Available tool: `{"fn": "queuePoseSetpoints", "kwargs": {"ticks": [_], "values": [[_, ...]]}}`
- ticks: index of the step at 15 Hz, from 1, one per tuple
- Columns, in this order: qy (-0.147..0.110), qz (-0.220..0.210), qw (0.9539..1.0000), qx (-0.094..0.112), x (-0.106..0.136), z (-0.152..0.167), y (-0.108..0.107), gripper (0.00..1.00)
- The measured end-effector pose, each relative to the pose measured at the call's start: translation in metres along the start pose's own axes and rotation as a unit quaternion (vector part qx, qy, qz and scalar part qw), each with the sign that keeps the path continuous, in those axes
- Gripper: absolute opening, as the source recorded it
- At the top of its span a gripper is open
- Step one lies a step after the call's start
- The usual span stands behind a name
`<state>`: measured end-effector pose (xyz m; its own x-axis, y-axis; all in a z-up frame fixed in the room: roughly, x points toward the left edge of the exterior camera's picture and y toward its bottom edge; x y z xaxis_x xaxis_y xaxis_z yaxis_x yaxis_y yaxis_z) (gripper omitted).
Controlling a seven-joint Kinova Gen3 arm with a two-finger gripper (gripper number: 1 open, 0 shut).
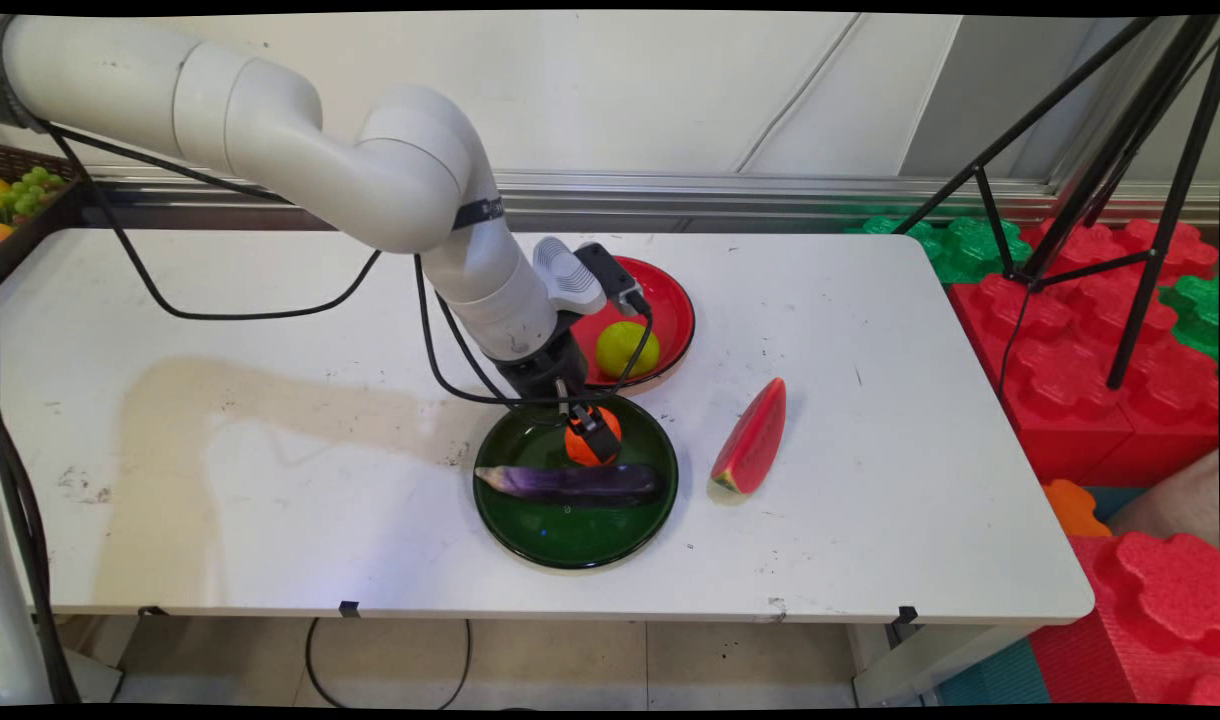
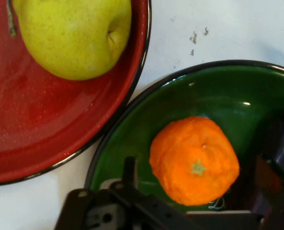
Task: Pick up the mandarin from the green plate, then place the picked object on the red plate
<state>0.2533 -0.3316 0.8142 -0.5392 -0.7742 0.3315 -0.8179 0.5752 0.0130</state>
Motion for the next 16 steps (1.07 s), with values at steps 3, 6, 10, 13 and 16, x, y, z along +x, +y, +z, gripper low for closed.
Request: {"fn": "queuePoseSetpoints", "kwargs": {"ticks": [3,6,10,13,16], "values": [[0.002,-0.002,1.0000,0.002,0.000,0.002,0.000,0.00],[0.005,-0.001,1.0000,0.003,0.000,0.001,0.000,0.00],[0.012,0.007,0.9999,0.009,0.001,-0.016,-0.004,0.00],[0.028,0.012,0.9994,0.016,0.006,-0.047,-0.010,0.00],[0.059,0.020,0.9977,0.028,0.017,-0.093,-0.024,0.00]]}}
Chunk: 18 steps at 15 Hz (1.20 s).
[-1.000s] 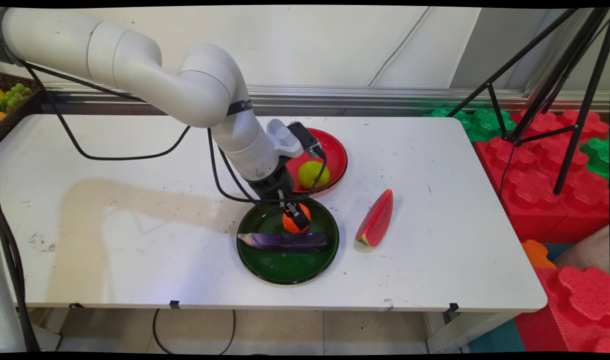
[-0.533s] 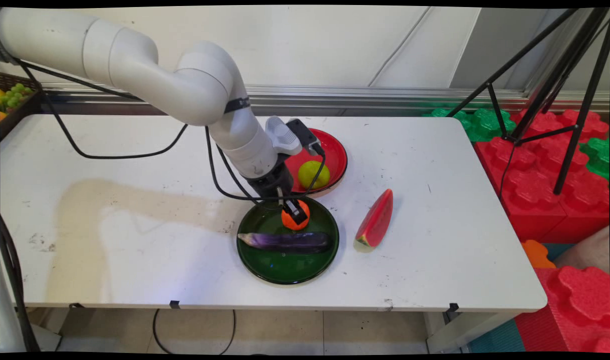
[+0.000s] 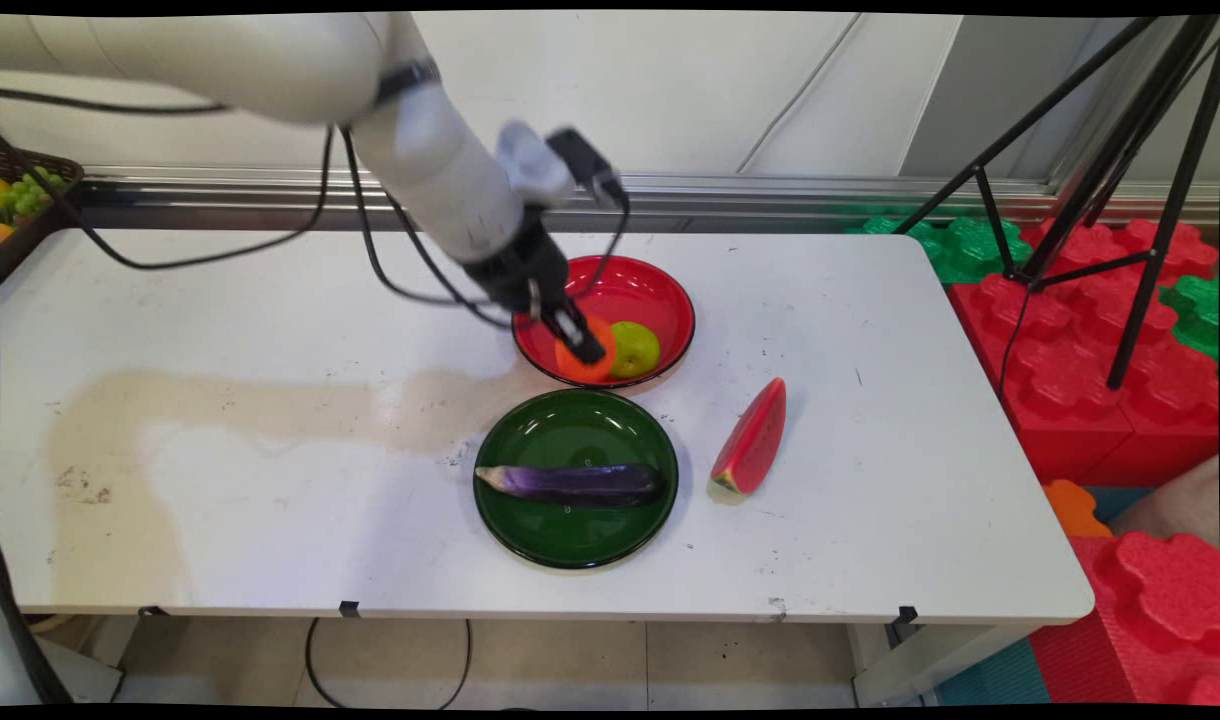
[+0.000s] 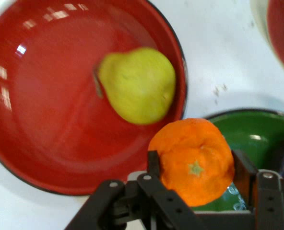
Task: Place the picked object on the red plate
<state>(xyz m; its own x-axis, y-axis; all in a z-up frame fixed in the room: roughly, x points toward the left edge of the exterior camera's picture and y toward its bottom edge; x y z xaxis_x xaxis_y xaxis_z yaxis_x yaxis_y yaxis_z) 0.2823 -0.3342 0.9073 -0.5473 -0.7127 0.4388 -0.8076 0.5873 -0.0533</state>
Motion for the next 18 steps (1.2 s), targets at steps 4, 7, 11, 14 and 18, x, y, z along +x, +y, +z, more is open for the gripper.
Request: {"fn": "queuePoseSetpoints", "kwargs": {"ticks": [4,7,11,14,18], "values": [[0.027,-0.004,0.9995,0.019,0.017,-0.033,-0.024,0.00],[0.037,-0.013,0.9987,0.034,0.029,-0.042,-0.042,0.00],[0.037,-0.015,0.9980,0.049,0.041,-0.030,-0.066,0.00],[0.032,-0.010,0.9980,0.053,0.046,-0.013,-0.079,0.00],[0.024,0.001,0.9983,0.053,0.052,0.020,-0.097,0.00]]}}
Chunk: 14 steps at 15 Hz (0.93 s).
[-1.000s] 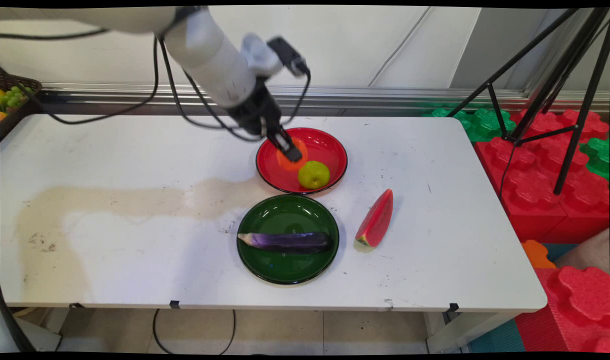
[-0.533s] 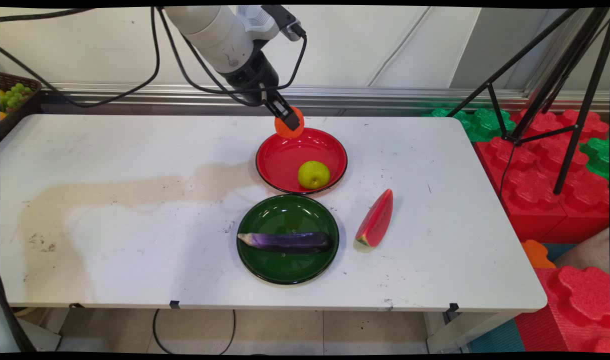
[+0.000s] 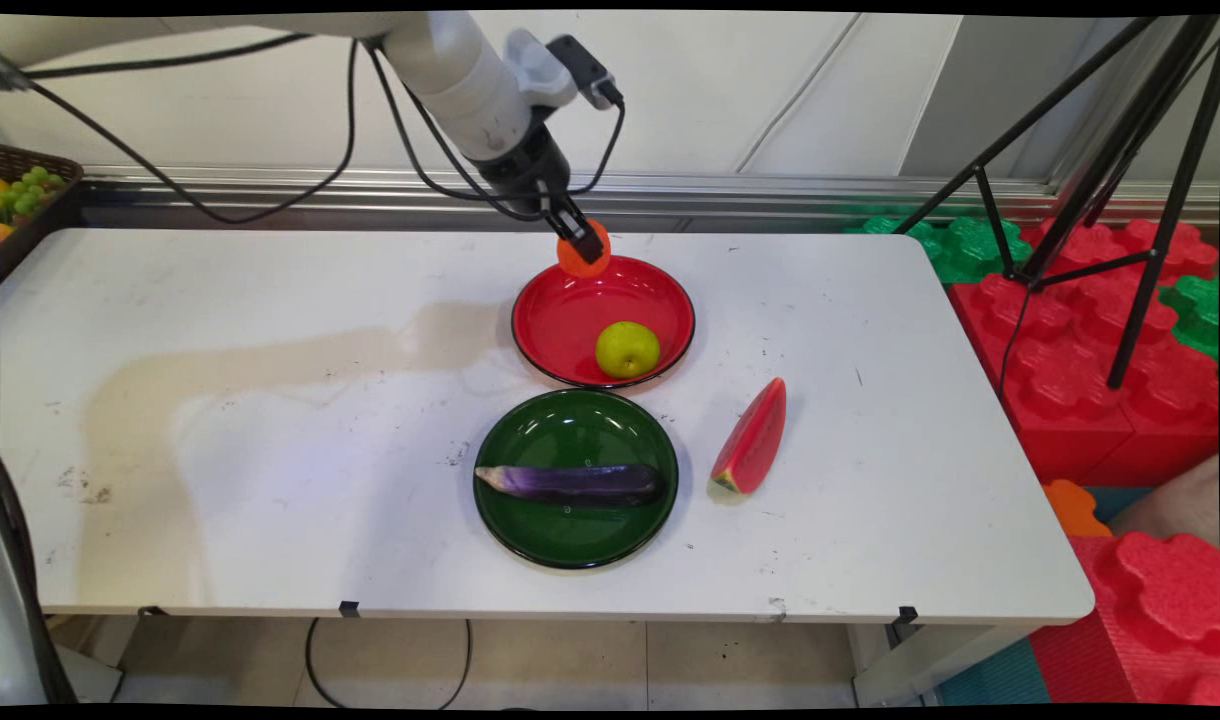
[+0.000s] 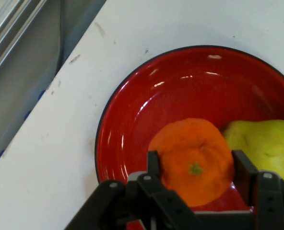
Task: Place the picked object on the red plate
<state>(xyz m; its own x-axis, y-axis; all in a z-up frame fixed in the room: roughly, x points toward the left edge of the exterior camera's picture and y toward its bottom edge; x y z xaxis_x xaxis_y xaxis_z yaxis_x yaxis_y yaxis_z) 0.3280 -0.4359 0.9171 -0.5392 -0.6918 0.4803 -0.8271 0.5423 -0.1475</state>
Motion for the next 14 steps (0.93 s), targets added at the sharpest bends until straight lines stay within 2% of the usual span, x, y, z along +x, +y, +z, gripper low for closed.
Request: {"fn": "queuePoseSetpoints", "kwargs": {"ticks": [7,14], "values": [[-0.018,0.018,0.9995,-0.016,0.000,0.064,-0.017,0.00],[-0.030,0.032,0.9987,-0.027,-0.008,0.095,-0.027,0.00]]}}
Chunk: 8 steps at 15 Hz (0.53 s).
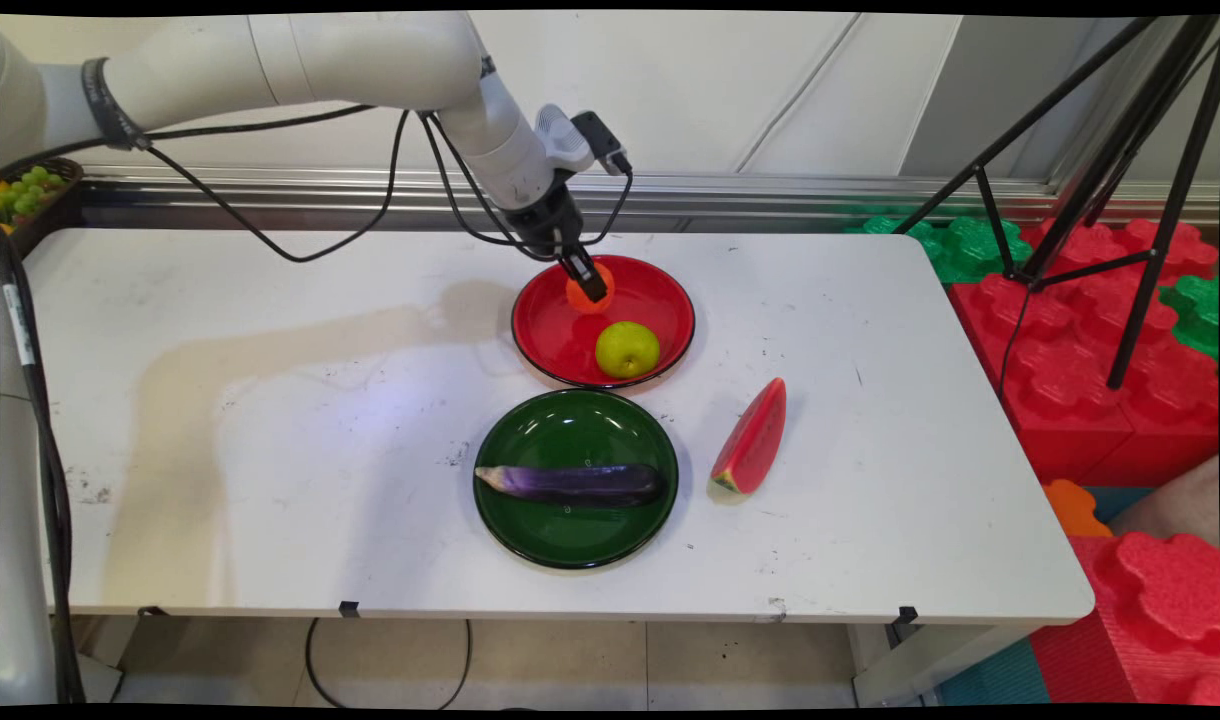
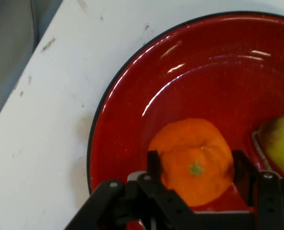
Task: Place the picked object on the red plate
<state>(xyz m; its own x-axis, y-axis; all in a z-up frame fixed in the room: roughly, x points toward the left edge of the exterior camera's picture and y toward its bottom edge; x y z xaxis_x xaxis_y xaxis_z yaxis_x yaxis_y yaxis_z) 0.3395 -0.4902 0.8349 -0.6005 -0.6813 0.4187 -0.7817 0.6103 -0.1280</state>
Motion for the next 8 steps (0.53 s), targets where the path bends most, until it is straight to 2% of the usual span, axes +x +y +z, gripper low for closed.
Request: {"fn": "queuePoseSetpoints", "kwargs": {"ticks": [6,7,8], "values": [[-0.005,0.010,0.9999,-0.008,-0.006,0.015,-0.005,0.00],[-0.003,0.013,0.9999,-0.008,-0.006,0.015,-0.006,1.00],[-0.001,0.016,0.9998,-0.009,-0.006,0.015,-0.007,1.00]]}}
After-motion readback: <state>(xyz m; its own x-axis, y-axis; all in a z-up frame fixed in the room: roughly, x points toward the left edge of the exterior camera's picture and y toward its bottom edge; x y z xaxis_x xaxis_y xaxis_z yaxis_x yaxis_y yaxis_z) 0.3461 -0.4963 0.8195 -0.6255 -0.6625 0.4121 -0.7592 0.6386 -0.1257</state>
